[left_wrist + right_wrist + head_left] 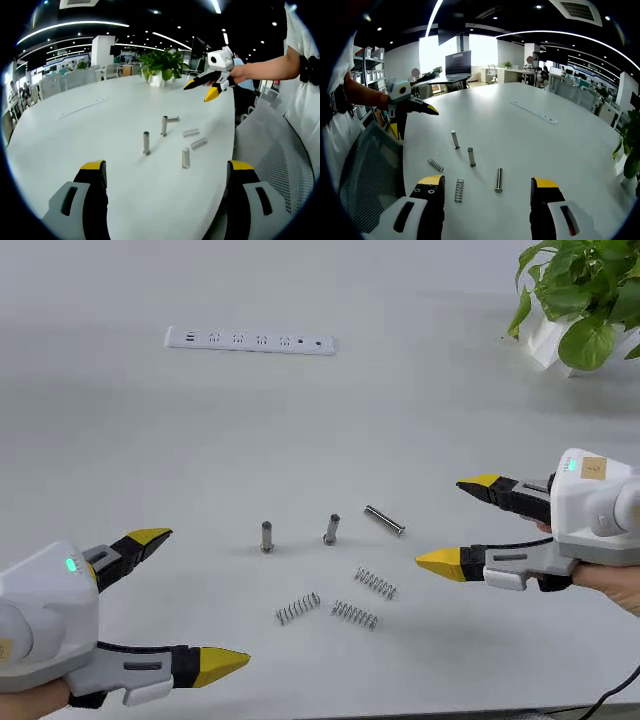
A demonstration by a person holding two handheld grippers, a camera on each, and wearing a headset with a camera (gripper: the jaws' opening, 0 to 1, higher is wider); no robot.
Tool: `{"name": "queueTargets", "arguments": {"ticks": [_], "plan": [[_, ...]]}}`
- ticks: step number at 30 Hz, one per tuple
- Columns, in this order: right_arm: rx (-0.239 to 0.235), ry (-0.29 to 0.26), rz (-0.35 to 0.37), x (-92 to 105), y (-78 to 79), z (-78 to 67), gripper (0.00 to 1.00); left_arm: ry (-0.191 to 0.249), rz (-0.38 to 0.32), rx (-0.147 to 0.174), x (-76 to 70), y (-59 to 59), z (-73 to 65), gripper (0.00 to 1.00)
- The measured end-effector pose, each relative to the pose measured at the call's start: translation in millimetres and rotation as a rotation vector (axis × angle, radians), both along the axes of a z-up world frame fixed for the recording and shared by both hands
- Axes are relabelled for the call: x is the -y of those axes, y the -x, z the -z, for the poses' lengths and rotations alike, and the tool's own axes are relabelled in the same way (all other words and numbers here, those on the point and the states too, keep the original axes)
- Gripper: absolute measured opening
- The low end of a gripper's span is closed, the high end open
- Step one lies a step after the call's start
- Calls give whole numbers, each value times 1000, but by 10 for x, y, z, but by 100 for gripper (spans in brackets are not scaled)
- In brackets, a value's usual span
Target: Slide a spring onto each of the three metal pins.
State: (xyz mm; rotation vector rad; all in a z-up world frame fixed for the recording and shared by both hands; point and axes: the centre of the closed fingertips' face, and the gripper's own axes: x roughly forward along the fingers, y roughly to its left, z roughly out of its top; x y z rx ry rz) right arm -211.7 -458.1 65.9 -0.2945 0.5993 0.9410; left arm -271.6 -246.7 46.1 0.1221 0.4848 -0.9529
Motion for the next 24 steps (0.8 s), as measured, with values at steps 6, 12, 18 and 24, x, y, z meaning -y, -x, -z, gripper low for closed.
{"name": "queueTargets", "arguments": {"ticks": [6,12,18,24], "plan": [[-17,15,-11,-67,-147,34,63,4,2,-5,9,-25,-2,99],[-46,38,-24,-162,-288,102,53,12,4,-10,17,-71,2,99],[-105,76,-28,-256,-396,213,46,20,2,-16,23,-107,5,99],[-163,139,-36,-326,-502,366,38,31,4,-25,34,-119,13,99]]}}
